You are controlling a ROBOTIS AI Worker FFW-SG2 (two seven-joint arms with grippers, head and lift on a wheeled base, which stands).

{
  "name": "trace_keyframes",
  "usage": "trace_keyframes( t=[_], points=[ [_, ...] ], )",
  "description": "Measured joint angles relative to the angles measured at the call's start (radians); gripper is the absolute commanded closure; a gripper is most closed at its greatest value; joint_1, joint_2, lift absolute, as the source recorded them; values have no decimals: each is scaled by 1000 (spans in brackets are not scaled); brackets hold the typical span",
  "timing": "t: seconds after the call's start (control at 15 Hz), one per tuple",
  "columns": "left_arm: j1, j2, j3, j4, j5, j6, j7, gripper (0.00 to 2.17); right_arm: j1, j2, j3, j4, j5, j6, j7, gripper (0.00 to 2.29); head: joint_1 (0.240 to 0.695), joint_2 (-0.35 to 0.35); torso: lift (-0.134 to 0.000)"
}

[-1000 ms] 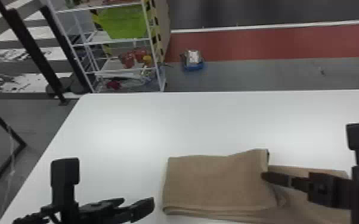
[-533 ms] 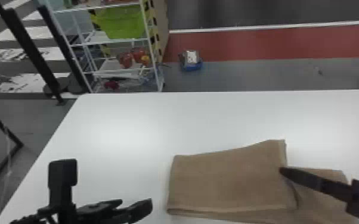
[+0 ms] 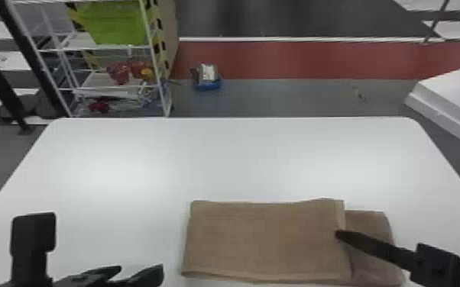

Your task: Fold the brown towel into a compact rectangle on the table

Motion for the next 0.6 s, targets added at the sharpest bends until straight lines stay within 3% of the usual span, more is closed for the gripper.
trace_keyframes(
  t=[0.4,0.6],
  points=[
    [20,0,-3,-24,0,0,6,33,-4,0,-189,-67,-130,0,36,1295,695,-63,-123],
    [19,0,-23,-21,-4,-4,18,33,-14,0,-243,-36,-128,0,59,1295,695,-119,-123]
  ],
)
